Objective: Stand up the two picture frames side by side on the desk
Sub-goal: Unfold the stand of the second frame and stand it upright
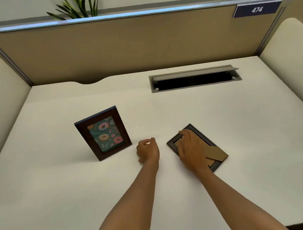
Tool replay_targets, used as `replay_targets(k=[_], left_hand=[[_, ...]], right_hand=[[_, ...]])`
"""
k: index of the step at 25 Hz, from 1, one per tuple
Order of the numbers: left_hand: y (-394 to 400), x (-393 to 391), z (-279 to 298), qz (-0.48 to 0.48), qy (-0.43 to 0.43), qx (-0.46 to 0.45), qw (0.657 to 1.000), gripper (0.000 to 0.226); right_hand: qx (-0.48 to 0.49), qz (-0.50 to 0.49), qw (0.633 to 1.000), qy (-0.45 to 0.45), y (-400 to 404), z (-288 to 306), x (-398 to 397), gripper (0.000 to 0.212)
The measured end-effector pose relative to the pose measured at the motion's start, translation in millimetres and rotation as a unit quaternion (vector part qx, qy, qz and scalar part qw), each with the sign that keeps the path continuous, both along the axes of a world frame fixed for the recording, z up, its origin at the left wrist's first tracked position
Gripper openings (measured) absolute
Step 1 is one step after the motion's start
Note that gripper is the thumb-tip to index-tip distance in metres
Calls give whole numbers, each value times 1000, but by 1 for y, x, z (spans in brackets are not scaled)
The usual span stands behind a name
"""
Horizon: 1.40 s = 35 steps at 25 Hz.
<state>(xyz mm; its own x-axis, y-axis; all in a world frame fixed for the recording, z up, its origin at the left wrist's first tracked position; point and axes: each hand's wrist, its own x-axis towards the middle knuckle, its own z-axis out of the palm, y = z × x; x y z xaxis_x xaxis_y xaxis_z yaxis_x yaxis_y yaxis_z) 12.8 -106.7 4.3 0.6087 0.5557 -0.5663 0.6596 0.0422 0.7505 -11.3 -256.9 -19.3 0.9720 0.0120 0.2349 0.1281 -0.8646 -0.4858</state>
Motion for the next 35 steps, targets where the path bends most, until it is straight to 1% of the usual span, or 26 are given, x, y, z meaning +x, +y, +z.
replay_targets(k=[2,5,8,11,18,21,22,25,28,30,31,33,35], left_hand=[[-11,2,3,-96,17,31,995,20],[-20,4,6,-198,45,60,977,29],[-25,8,9,-264,62,67,960,32],[-28,12,13,-301,71,66,949,33],[-29,20,17,-344,72,54,935,10],[-24,24,16,-321,74,3,944,28],[-22,25,15,-313,76,-16,947,30],[-15,29,12,-313,87,-35,945,20],[-10,32,10,-309,98,-44,945,23],[-8,31,7,-302,109,-69,945,23],[-7,30,5,-301,111,-87,943,30],[-8,27,2,-295,108,-116,942,49],[-8,25,0,-272,96,-126,949,50]], right_hand=[[-11,-36,999,4,-20,-4,-8,42],[1,-37,999,17,-51,-12,-28,44],[-14,-35,999,24,-77,-15,-38,48],[-26,-11,999,36,-89,-19,-38,47],[-74,27,996,44,-91,-24,-34,45],[-98,59,992,57,-94,-23,-28,46],[-103,69,990,61,-95,-23,-25,46],[-107,79,988,79,-96,-22,-19,38],[-144,98,982,77,-92,-19,-14,36],[-181,102,977,53,-86,-14,-12,39],[-190,103,976,38,-83,-12,-11,42],[-204,102,973,20,-76,-8,-9,46],[-222,105,969,24,-71,-5,-5,48]])
